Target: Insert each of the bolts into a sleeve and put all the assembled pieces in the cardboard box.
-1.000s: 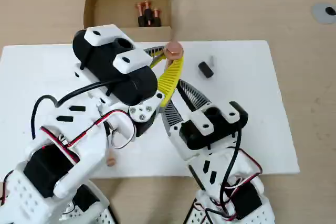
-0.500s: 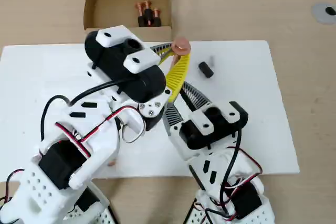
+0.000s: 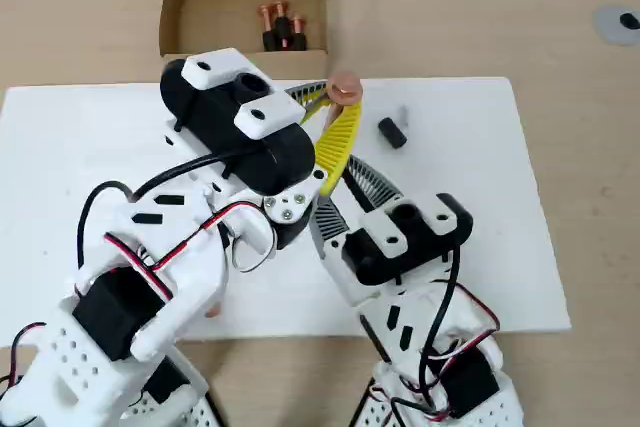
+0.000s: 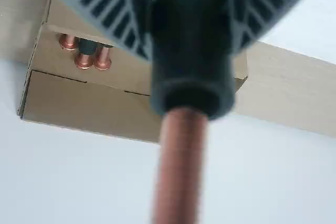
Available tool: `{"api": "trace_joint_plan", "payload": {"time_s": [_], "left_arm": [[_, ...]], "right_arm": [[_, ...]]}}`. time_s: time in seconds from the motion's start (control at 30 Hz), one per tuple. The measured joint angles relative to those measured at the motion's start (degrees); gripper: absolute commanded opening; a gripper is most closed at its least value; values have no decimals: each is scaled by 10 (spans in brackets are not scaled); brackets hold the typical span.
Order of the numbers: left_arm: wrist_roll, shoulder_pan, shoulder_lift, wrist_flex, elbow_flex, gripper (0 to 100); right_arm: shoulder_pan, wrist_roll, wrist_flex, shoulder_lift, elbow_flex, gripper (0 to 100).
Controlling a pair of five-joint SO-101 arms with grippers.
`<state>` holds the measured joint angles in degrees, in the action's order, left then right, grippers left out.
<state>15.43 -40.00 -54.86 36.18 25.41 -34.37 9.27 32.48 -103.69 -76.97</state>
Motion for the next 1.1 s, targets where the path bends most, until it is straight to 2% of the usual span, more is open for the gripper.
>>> {"api": "trace_joint_plan", "payload": {"time_s": [0.2, 0.6, 0.73, 0.9, 1.1], "left_arm": [[0, 0, 0, 29, 0, 5], [0, 0, 1, 32, 1, 7], [3, 3, 1, 39, 0, 81], [0, 9, 1, 81, -18, 84], [-4, 23, 1, 88, -27, 86]], "right_arm": [[0, 0, 0, 0, 0, 9], [-1, 0, 0, 0, 0, 9], [-1, 0, 0, 0, 0, 9], [0, 0, 0, 0, 0, 9], [0, 0, 0, 0, 0, 9]]}}
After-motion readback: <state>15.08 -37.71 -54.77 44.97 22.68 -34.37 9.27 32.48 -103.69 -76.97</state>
